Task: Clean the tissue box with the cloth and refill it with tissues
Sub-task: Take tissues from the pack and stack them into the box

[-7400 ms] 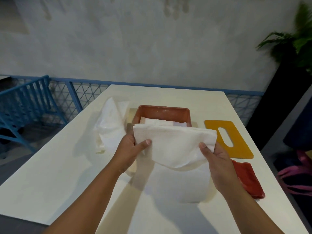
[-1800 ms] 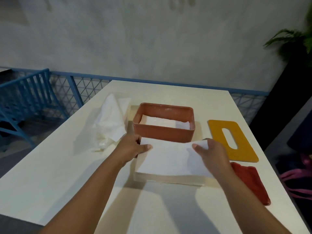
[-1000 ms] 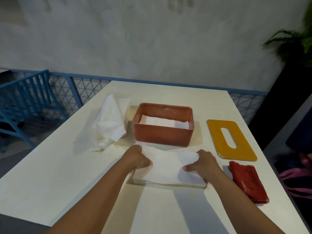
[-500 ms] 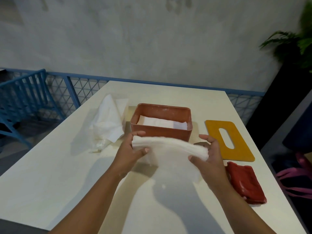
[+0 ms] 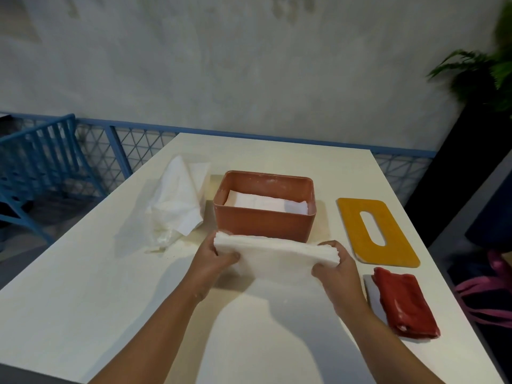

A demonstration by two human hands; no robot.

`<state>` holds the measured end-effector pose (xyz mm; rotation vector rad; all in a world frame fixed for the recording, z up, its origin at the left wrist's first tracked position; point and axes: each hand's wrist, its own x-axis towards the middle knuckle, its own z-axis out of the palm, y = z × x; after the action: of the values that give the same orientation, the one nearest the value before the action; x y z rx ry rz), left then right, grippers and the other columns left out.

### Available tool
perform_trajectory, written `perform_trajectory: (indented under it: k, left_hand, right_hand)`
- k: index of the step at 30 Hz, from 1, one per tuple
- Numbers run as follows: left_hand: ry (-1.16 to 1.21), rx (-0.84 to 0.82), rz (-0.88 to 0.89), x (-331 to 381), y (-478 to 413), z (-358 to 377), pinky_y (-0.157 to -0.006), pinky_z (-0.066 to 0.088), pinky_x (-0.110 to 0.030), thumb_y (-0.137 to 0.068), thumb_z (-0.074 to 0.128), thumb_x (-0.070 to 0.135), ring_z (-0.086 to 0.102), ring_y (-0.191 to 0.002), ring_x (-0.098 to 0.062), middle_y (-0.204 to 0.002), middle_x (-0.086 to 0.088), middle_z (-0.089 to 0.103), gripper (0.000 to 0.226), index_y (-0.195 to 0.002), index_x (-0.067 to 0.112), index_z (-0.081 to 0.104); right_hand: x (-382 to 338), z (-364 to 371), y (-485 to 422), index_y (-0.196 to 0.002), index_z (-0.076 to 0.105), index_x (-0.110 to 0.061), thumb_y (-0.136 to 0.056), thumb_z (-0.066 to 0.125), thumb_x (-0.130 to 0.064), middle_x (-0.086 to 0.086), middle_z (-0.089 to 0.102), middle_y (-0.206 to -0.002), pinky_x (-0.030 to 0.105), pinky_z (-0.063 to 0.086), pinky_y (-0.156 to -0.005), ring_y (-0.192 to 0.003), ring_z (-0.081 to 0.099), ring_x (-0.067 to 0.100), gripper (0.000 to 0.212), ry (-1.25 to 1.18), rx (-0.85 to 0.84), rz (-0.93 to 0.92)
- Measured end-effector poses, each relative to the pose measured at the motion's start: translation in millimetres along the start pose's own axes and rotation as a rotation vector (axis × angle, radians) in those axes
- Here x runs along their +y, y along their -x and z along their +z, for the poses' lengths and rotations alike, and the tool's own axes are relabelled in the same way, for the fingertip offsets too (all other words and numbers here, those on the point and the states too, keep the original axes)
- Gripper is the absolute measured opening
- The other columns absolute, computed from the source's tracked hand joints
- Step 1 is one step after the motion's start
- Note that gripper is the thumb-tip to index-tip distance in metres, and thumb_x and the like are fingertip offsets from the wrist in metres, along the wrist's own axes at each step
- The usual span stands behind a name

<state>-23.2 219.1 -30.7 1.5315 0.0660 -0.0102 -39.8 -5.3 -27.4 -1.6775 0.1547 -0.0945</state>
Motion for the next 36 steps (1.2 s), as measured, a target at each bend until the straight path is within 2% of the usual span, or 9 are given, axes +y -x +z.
perform_trajectory:
  k: [3,5,10,13,17,21,27,32,36]
  left_hand:
    - [-0.021,0.036,-0.029,-4.0,-2.5,0.8,-0.068,0.043,-0.02,-0.075,0.067,-0.002,0.054,-0.088,-0.016,-0.086,0.004,0.061,0.031,-0.089,0.021,0.055]
    - [-0.025,0.032,-0.003,1.4,-5.3,0.0,-0.07,0.042,-0.022,-0.07,0.068,0.001,0.053,-0.084,-0.015,-0.08,0.005,0.059,0.028,-0.083,0.021,0.054]
    - [-0.067,-0.019,0.011,10.6,-7.0,-2.8,-0.069,0.046,-0.021,-0.065,0.066,0.004,0.056,-0.084,-0.012,-0.087,0.005,0.06,0.035,-0.09,0.025,0.054]
    - [-0.128,-0.03,-0.034,3.9,-2.2,-0.2,-0.064,0.048,-0.011,-0.082,0.062,-0.002,0.058,-0.09,-0.01,-0.094,0.011,0.063,0.04,-0.102,0.031,0.052]
    - [-0.276,0.072,0.114,23.7,-5.0,3.0,-0.073,0.046,-0.013,-0.085,0.063,0.005,0.058,-0.099,-0.008,-0.103,0.016,0.058,0.045,-0.116,0.027,0.041]
    - [-0.328,0.254,0.319,69.1,-27.8,10.2,-0.075,0.047,-0.016,-0.081,0.069,0.006,0.059,-0.089,-0.01,-0.104,0.004,0.059,0.061,-0.126,0.023,0.033]
    - [-1.004,0.265,0.236,105.1,-100.9,22.5,-0.072,0.048,-0.028,-0.086,0.064,0.011,0.056,-0.078,-0.02,-0.095,-0.003,0.053,0.045,-0.121,0.018,0.037]
    - [-1.492,0.047,0.173,90.9,-133.5,27.0,-0.071,0.044,-0.028,-0.087,0.061,0.009,0.055,-0.081,-0.021,-0.105,-0.009,0.062,0.031,-0.116,0.011,0.049]
    - [-1.631,-0.073,0.054,88.9,-143.0,31.5,-0.07,0.041,-0.028,-0.083,0.064,0.006,0.061,-0.096,-0.024,-0.108,-0.008,0.063,0.028,-0.111,0.007,0.06]
  right_hand:
    - [3.4,2.8,2.1,-0.083,0.057,-0.027,-0.072,0.059,0.016,-0.002,0.064,-0.083,0.028,0.051,-0.067,-0.082,0.06,0.018,0.044,0.006,0.026,0.015]
    - [-3.7,2.1,1.1,-0.081,0.058,-0.025,-0.07,0.06,0.014,-0.001,0.064,-0.08,0.024,0.049,-0.064,-0.08,0.06,0.016,0.04,-0.023,0.036,-0.027]
    - [-11.7,-0.3,-4.0,-0.085,0.052,-0.025,-0.076,0.056,0.016,-0.002,0.058,-0.082,0.021,0.047,-0.062,-0.079,0.056,0.012,0.042,0.008,0.026,-0.043]
    - [1.6,0.6,-0.3,-0.095,0.054,-0.024,-0.08,0.059,0.01,-0.006,0.062,-0.087,0.019,0.047,-0.064,-0.085,0.059,0.014,0.038,0.032,0.046,-0.001]
    - [-8.2,-3.4,-8.3,-0.097,0.059,-0.015,-0.079,0.065,0.006,0.005,0.068,-0.091,0.029,0.053,-0.068,-0.082,0.065,0.018,0.028,0.025,0.162,-0.08]
    - [-58.8,-1.1,-40.0,-0.103,0.046,-0.012,-0.075,0.071,0.006,0.001,0.062,-0.078,0.015,0.048,-0.057,-0.063,0.061,0.002,0.041,-0.083,0.308,-0.206]
    - [-95.1,20.9,-99.9,-0.097,0.045,-0.015,-0.084,0.064,-0.002,-0.001,0.051,-0.073,0.015,0.038,-0.048,-0.06,0.05,0.009,0.027,0.421,0.298,-0.166]
    - [-84.2,42.2,-120.9,-0.111,0.06,-0.011,-0.091,0.055,-0.008,0.008,0.064,-0.103,0.031,0.054,-0.08,-0.091,0.062,0.025,0.021,0.97,0.117,-0.156]
    - [-78.3,49.5,-125.8,-0.115,0.062,-0.015,-0.09,0.05,-0.006,0.007,0.064,-0.113,0.034,0.048,-0.093,-0.101,0.061,0.026,0.029,1.208,0.001,-0.12]
